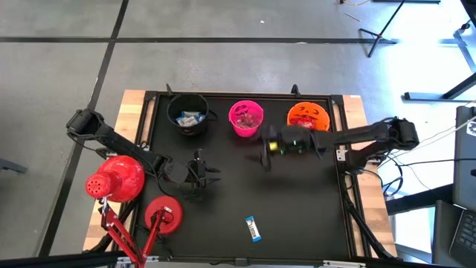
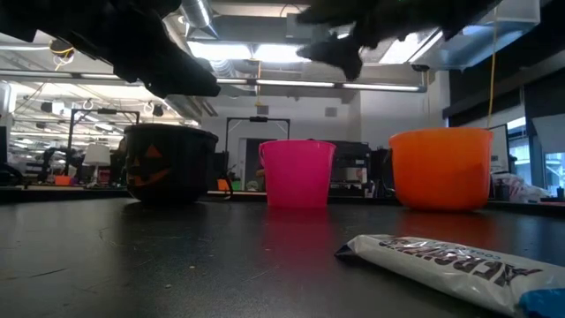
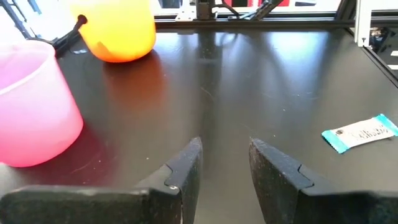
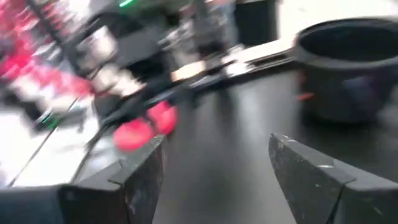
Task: Organize candy in baskets
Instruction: Put the white chocolate bar into the black bucket
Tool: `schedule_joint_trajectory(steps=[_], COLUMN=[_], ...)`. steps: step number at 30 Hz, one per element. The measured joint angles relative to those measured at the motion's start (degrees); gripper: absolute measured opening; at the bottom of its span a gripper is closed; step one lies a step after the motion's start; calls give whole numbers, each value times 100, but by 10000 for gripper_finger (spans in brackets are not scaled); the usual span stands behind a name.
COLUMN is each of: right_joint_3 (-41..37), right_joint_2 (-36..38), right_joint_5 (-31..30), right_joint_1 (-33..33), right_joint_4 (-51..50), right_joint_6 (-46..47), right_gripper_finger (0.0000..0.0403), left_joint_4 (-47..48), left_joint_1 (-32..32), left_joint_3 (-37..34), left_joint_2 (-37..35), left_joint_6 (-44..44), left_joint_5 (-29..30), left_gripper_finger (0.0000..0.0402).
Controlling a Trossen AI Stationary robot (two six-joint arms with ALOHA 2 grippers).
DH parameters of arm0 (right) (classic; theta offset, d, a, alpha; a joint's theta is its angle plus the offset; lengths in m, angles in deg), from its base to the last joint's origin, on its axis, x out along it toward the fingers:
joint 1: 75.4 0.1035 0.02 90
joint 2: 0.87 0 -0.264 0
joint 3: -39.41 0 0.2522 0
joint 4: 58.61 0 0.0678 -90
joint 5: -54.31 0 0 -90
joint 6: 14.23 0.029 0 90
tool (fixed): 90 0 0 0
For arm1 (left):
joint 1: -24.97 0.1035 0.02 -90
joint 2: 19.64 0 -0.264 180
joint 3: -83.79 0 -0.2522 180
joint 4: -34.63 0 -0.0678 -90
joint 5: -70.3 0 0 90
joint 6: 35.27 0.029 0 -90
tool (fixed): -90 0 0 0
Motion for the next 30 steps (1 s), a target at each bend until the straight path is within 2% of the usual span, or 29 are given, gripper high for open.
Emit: schedule_joint_trajectory(steps=[3,8,14,25,30], right_joint_3=[139,514,634,632,1044], right_joint_2=[4,-262,-809,-2226,-2806], right_joint_5=[-190,-1119,-1408,-1517,-1535], right_joint_1=[715,1885,2817,3536,3598], right_joint_4=[-575,-1718,-1889,-1498,-1570], right_joint_6=[-220,-573,-546,34,11], right_gripper_finger=[279,279,279,279,279], left_joint_4=[-16,-39,-197,-208,-206], left_joint_1=[0,0,0,1,0], left_joint_3=[0,0,-2,-2,-2], left_joint_2=[2,2,2,2,2], left_joint_6=[0,-19,-19,-9,0], left_joint_5=[128,159,170,167,167], left_gripper_finger=[124,124,124,124,124])
